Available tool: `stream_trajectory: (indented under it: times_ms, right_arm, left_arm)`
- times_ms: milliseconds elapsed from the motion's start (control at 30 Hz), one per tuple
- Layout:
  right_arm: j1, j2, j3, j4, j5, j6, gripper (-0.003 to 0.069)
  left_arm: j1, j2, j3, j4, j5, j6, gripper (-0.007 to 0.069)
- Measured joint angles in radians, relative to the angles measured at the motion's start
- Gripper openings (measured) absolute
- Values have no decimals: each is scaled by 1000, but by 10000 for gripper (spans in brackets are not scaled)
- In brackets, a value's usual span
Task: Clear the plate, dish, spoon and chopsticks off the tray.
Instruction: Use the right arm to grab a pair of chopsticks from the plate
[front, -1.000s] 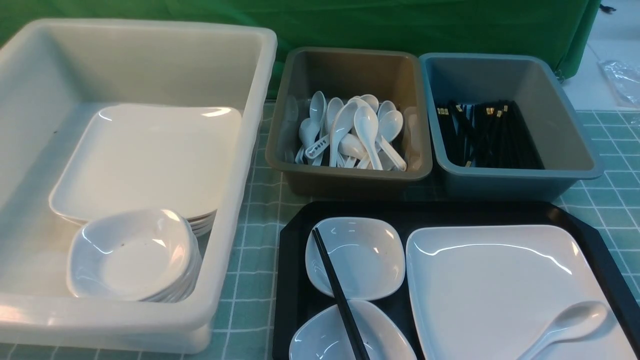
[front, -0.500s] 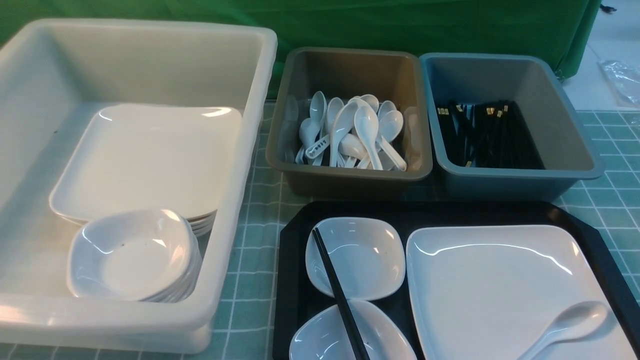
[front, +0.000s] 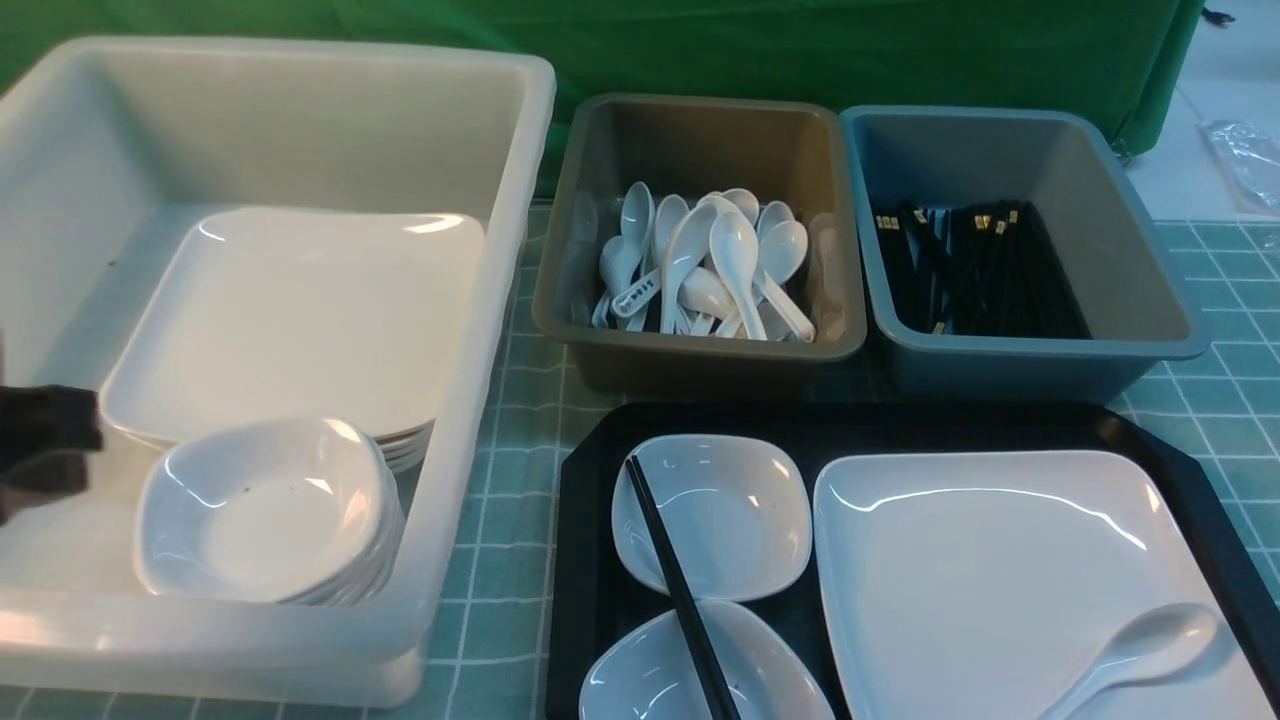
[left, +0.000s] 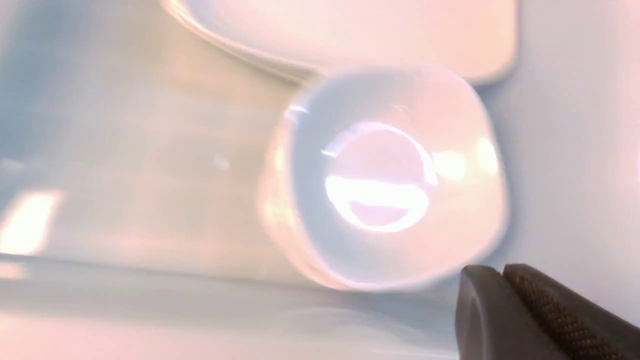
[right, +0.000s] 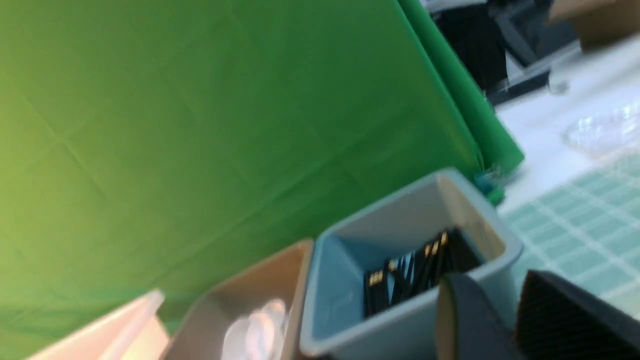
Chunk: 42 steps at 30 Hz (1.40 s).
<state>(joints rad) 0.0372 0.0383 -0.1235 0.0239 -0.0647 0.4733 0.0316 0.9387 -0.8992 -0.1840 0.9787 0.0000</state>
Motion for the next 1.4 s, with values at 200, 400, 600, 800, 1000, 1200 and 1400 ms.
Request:
stream_trajectory:
  times_ms: [200,400,600,800,1000,1200,1400]
  right_arm:
    - [121,240,-326,0,364,-221,20]
    - [271,655,-592,0,755,-405,25]
    - [329,798,-607,0,816,-430,44]
    - [334,806,-607,0,812,-430,64]
    - [334,806,-608,0,811,-430,80]
    - [335,825,-608,100,811,-523,90]
    - [396,953,-622,328,810,-710,125]
  left_arm:
    - [-123,111,-55,-141,1,78,1]
    - [-596,314,-123,116,5,-300,1]
    - [-835,573,-217,129,-3,-405,5]
    - [-878,756,-347,129,-14,-420,81]
    - [-878,849,-406,130,-36,-431,267]
    - [-878,840,-507,212,65,-400,319]
    - [-864,741,-631,377,207,-401,134]
